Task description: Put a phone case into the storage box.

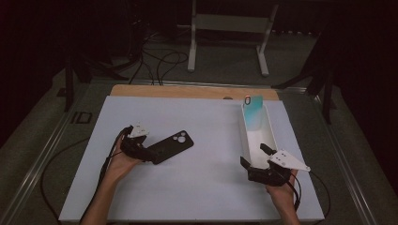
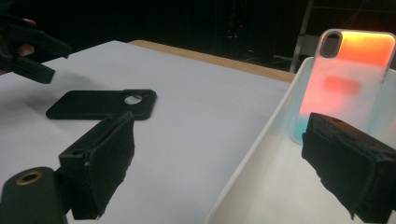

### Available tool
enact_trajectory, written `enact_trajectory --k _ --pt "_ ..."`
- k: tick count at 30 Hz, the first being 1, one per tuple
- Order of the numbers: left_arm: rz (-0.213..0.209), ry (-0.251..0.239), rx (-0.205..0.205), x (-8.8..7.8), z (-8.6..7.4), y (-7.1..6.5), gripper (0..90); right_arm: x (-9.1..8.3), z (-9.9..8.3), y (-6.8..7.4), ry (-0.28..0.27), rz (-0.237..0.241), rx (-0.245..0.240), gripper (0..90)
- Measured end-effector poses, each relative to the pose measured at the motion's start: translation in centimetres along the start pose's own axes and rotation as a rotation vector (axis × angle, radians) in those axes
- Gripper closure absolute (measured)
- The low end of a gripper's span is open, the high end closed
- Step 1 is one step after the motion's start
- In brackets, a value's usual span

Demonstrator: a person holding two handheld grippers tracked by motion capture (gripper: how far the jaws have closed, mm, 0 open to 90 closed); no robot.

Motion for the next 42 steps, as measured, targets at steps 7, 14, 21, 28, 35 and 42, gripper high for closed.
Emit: enact_trajectory --k 7,14,21,28,35,42 --pt "-0.013 0.050 0.014 1.6 -0.4 -0.2 3.0 0.0 -0.1 0.0 0.003 -0.002 -0.002 9.5" --pt "-0.048 0.107 0.033 2.7 -0.8 -0.9 3.4 0.1 -0.2 0.0 0.005 -0.001 -0.003 9.5" --pt "-0.062 0.167 0.036 3.7 -1.7 -1.3 7.3 0.1 -0.2 0.0 0.005 0.000 -0.002 9.5" --pt "-0.060 0.218 0.038 4.2 -2.4 -1.3 9.3 0.2 -0.2 0.0 0.007 -0.001 0.000 9.5" --pt "-0.053 0.246 0.047 4.5 -2.8 -1.4 9.0 0.2 -0.2 0.0 0.006 -0.001 0.001 9.5" --pt "-0.046 0.247 0.053 4.7 -2.8 -1.5 6.8 0.2 -0.2 -0.1 0.001 0.011 0.023 9.5"
Point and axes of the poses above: each handheld gripper's, and its own axes: x roughly forward along the jaws, z roughly out of its top, y roughly to its left, the point moved 8 cm from there along x, roughly forward along the jaws, and after that the axes turned 4 degrees about z, right-handed, at the moved point
